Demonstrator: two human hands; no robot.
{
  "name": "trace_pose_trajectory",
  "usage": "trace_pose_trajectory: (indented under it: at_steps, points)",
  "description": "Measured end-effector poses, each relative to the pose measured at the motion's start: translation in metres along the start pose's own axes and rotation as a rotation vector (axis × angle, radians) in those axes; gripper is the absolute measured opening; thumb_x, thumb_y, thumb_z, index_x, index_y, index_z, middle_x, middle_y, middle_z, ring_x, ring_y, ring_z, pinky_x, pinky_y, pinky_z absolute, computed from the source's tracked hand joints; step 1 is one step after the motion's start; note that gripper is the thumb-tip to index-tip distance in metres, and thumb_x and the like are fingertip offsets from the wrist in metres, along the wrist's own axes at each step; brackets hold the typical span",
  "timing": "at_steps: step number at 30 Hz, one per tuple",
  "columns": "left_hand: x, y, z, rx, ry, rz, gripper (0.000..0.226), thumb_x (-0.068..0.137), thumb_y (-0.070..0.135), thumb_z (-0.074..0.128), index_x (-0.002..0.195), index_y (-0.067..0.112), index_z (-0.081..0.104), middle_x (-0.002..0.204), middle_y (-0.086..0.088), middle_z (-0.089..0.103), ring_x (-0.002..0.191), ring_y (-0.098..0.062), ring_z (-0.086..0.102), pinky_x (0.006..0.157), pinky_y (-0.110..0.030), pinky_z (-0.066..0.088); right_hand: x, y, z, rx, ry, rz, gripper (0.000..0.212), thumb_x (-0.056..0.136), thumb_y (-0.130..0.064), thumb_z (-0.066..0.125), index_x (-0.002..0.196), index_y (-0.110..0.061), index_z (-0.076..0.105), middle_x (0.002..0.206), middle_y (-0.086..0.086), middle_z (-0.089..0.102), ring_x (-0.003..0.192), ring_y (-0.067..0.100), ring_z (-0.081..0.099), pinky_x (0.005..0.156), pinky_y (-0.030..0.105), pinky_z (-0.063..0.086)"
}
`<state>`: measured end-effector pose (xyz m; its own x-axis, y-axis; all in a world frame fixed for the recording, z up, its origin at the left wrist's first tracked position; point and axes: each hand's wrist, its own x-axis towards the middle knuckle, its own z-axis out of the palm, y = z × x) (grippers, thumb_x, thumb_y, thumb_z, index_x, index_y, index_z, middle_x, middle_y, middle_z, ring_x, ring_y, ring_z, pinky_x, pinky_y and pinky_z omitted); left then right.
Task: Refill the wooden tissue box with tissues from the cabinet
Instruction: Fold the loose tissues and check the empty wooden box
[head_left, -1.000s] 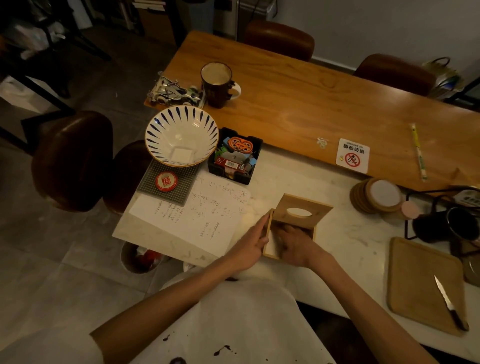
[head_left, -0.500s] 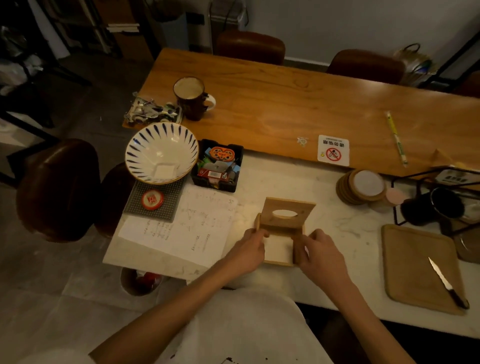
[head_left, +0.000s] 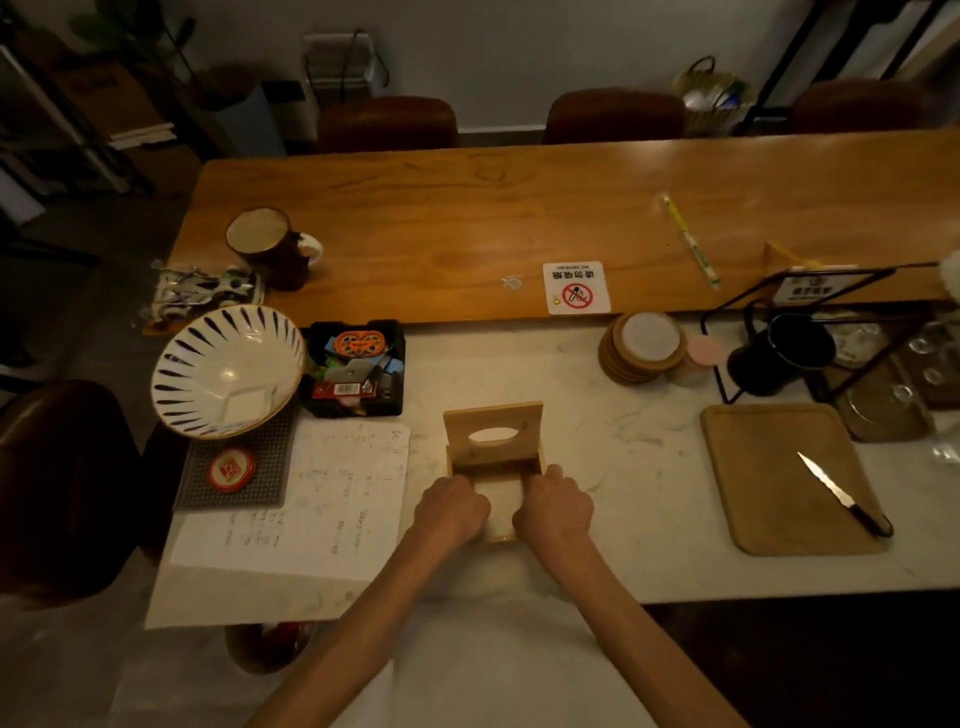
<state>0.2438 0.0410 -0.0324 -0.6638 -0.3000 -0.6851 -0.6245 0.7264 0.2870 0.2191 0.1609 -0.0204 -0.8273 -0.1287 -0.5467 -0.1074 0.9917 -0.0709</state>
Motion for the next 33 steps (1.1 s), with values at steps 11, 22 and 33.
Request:
trace_pose_trajectory:
  at_steps: [11,22,33]
  points:
    - [-0.037,-0.059,-0.022,-0.882,-0.027,0.267,0.035,0.098,0.027,0.045,0.125,0.047,0.054,0.143,0.009,0.049,0.135,-0.016,0.043,0.112,-0.042,0.038,-0.033,0.069,-0.008,1.117,-0.199,-0.276,0.055,0.096,-0.051,0.044,0.146,-0.053,0.021,0.152,-0.026,0.020,0.140,-0.002,0.022,0.116,0.027,0.023]
    - [-0.033,-0.022,-0.028,-1.395,-0.355,0.139,0.041,0.103,0.050,0.022,0.131,0.040,0.050,0.130,0.008,0.062,0.124,-0.013,0.054,0.103,-0.035,0.044,-0.024,0.057,-0.018,1.667,-0.543,-0.103,0.068,0.092,-0.068,0.014,0.150,-0.034,0.028,0.146,-0.011,0.047,0.135,0.009,0.043,0.114,0.031,0.029]
    - [0.009,0.004,-0.056,-1.338,-0.272,0.153,0.051,0.103,0.053,0.013,0.124,0.037,0.056,0.125,0.002,0.067,0.120,-0.017,0.059,0.098,-0.036,0.046,0.015,0.033,-0.059,1.471,-0.497,-0.205,0.039,0.099,-0.055,0.008,0.112,-0.051,0.045,0.110,-0.027,0.059,0.100,-0.007,0.059,0.078,0.011,0.046]
